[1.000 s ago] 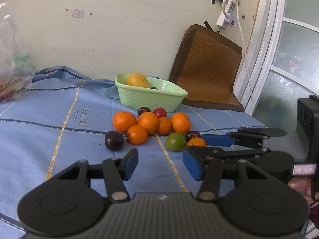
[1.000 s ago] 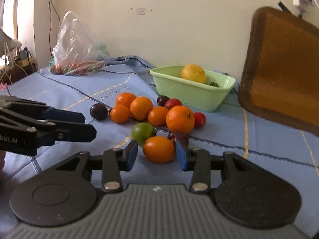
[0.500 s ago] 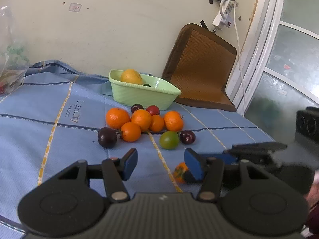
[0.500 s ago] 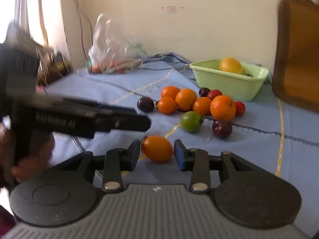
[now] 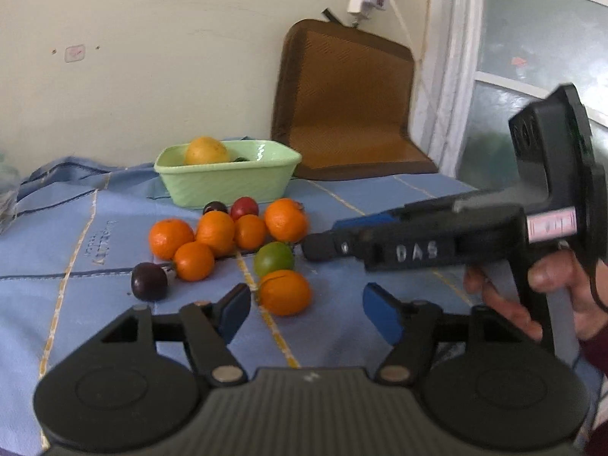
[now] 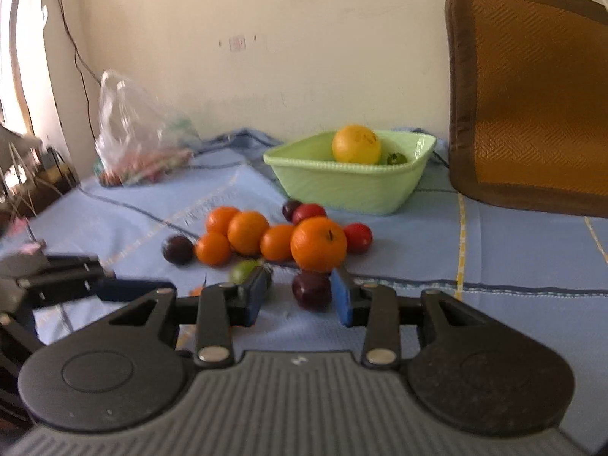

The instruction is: Organize fruits

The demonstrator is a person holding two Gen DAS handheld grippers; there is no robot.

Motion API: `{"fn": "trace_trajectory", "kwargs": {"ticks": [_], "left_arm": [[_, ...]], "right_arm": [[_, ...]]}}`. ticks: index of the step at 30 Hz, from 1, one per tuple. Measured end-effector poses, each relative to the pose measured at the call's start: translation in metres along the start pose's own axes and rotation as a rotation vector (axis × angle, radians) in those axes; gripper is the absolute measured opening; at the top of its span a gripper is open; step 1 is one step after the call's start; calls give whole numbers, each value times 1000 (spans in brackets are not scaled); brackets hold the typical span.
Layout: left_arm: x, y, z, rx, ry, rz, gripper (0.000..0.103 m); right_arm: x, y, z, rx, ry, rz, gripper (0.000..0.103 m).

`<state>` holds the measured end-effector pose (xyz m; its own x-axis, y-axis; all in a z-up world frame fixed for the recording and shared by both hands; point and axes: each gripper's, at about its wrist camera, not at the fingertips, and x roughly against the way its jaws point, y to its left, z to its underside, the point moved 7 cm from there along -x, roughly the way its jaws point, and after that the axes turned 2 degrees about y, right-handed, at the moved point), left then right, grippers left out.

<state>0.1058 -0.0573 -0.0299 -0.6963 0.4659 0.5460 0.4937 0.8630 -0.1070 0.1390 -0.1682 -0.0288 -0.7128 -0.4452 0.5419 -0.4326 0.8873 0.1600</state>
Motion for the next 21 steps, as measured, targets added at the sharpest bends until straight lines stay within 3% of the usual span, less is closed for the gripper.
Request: {"fn": "trace_trajectory", "kwargs": {"ticks": [6,8,10,15,21], "left_arm": [[-2,18,-2,97,-7,-49,64],[-11,22,-2,122,41,-48,49],[-17,22,-2,128,70,-26,40],[-13,14,3,85,68,-41,39],[7,10,-1,146,39,79,39]], "right_arm": [[-15,-10,-1,-40,46,14,38],[-14,-8,0,-29,47,15,29],[-10,-5,2,-17,43,19,28],[11,-1,15,-15,23,18,28],[32,8,21,-7,12,-38,28]]}}
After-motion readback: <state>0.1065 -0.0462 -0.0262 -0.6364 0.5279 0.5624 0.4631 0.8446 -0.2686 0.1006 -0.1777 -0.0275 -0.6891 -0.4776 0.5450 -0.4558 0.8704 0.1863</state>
